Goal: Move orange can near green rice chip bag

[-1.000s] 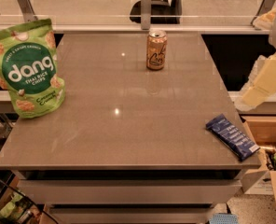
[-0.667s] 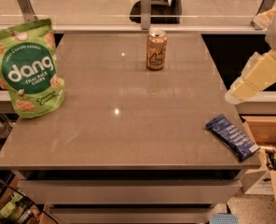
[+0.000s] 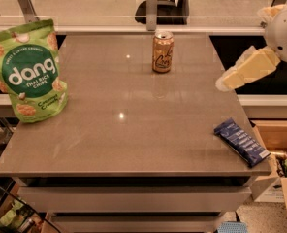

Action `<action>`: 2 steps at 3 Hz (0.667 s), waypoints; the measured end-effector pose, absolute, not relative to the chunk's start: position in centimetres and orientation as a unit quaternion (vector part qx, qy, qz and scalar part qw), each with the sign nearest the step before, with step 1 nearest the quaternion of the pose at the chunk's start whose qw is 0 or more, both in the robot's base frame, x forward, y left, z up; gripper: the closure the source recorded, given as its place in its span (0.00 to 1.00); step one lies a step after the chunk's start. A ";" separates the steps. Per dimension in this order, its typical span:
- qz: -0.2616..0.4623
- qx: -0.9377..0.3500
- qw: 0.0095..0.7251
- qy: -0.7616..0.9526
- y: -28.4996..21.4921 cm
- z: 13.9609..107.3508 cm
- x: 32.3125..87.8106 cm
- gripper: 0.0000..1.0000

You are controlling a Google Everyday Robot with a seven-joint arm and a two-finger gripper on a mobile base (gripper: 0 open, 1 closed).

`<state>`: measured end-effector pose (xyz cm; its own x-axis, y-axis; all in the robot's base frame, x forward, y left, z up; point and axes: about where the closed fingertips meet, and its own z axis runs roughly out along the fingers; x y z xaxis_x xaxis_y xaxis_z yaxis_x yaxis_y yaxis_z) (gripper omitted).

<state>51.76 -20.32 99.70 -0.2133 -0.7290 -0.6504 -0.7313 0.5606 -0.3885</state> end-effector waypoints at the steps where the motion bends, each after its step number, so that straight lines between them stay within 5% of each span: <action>1: 0.032 -0.452 0.450 0.769 -19.8 98.9 54.2 0.00; 2: 0.078 -0.444 0.465 0.762 -18.4 97.1 56.8 0.00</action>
Offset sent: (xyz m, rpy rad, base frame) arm 0.0800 0.0307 -0.0424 0.2871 -0.0080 0.0729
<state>56.79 -18.37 97.13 -0.1742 -0.6043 -0.7775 -0.7494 0.5936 -0.2934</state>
